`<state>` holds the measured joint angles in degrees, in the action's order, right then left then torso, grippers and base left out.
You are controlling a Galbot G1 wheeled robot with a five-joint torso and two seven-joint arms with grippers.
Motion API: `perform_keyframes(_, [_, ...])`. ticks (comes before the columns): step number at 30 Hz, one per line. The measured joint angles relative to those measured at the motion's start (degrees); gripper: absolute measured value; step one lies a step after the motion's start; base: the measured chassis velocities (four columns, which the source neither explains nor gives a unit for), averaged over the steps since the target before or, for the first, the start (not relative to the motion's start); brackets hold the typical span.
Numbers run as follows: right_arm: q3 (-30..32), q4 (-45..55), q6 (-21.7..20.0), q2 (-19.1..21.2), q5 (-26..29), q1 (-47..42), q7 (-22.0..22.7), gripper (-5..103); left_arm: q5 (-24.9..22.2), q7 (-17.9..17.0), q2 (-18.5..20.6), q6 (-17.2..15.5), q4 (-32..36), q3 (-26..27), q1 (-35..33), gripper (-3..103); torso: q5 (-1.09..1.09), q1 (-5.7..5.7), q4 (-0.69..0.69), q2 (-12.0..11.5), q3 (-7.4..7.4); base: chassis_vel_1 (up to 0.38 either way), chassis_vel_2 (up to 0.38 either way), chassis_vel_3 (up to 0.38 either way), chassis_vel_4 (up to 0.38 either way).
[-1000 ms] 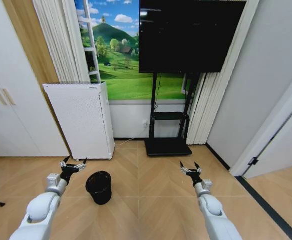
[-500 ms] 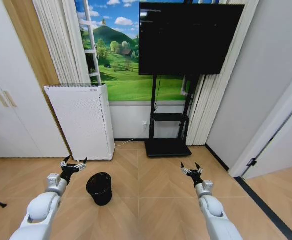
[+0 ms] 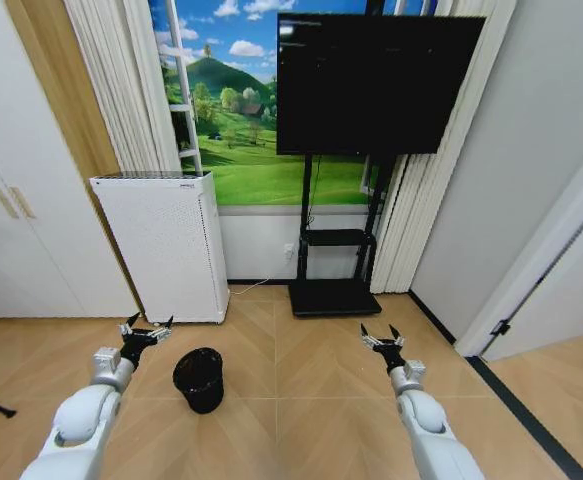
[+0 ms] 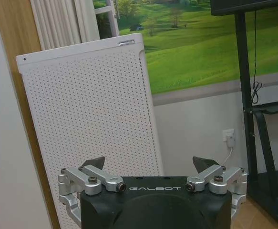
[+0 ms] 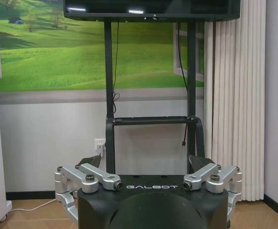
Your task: Pick up the trash bin and place the garbage on the floor into it.
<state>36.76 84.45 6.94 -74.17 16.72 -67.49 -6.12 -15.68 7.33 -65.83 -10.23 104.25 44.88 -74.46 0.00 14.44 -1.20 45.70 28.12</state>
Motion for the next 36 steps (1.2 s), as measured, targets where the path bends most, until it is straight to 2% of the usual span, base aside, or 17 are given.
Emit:
perform_keyframes(11, [-0.3,3.7,-4.1,-0.5,1.1,-2.8,0.1,100,-0.1,-0.4,0.0,-0.1,-0.2,0.1,-0.1,100,0.0,0.05,-0.01,0.1,0.05,0.0,0.0,0.0,0.0])
perform_keyframes(20, [-0.3,4.1,-4.1,-1.0,0.6,-3.0,0.1,100,-0.2,-0.2,0.2,0.0,-0.1,0.6,-0.4,100,0.0,-0.05,0.0,-0.1,-0.08,0.073,-0.074,-0.076,0.092])
perform_keyframes(35, [0.5,4.7,-3.2,-1.0,0.2,-4.5,0.1,100,-0.2,0.6,0.0,-0.1,0.4,0.5,-0.5,100,0.01,-0.16,-0.02,-0.4,-0.21,0.247,-0.244,-0.253,0.244])
perform_keyframes(36, [0.6,4.9,-3.1,-1.1,0.2,-4.7,0.1,100,-0.2,0.6,0.0,-0.1,0.4,0.5,-0.6,100,-0.04,-0.17,0.02,-0.4,-0.22,0.307,-0.331,-0.357,0.327])
